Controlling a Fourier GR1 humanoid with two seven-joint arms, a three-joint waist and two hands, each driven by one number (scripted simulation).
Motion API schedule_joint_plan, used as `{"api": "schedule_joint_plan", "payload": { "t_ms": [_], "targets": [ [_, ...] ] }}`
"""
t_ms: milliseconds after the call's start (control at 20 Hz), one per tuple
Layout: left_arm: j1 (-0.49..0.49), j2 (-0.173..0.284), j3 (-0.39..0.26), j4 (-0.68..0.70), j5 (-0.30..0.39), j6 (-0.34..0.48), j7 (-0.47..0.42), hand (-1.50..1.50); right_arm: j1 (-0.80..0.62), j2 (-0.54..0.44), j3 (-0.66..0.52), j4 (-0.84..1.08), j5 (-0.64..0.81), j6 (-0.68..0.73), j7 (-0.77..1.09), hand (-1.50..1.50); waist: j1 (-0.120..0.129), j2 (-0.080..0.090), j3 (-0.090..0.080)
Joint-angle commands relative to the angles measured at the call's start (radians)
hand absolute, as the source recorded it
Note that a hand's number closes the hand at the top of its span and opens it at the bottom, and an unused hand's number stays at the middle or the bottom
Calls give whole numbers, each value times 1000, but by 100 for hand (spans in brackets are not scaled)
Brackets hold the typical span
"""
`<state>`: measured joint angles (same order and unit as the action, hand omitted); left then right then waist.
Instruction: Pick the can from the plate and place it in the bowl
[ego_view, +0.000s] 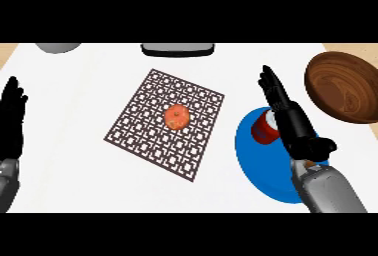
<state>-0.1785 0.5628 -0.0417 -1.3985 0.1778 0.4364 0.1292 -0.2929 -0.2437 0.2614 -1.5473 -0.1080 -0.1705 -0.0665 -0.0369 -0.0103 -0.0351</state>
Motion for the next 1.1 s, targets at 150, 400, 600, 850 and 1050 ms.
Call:
{"api": "schedule_joint_plan", "payload": {
  "t_ms": [150,400,600,850,1050],
  "targets": [
    [-82,-56,-2,-81,68,-87,-96,0,-97,57,125,-84,-179,274,34,-150,57,8,34],
    [-80,-53,51,-92,175,-199,-135,0,-60,1,111,-101,157,22,-77,-150,24,5,34],
    [41,-101,32,-139,151,-216,-226,0,150,-100,159,-268,201,77,-219,-150,29,5,35],
    [-45,-92,67,-45,150,-239,-212,0,220,-246,147,-488,311,105,-77,-150,5,4,34],
    [-13,-77,79,-129,138,-219,-198,0,183,-407,-15,-526,300,193,59,-150,14,3,33]
  ]
}}
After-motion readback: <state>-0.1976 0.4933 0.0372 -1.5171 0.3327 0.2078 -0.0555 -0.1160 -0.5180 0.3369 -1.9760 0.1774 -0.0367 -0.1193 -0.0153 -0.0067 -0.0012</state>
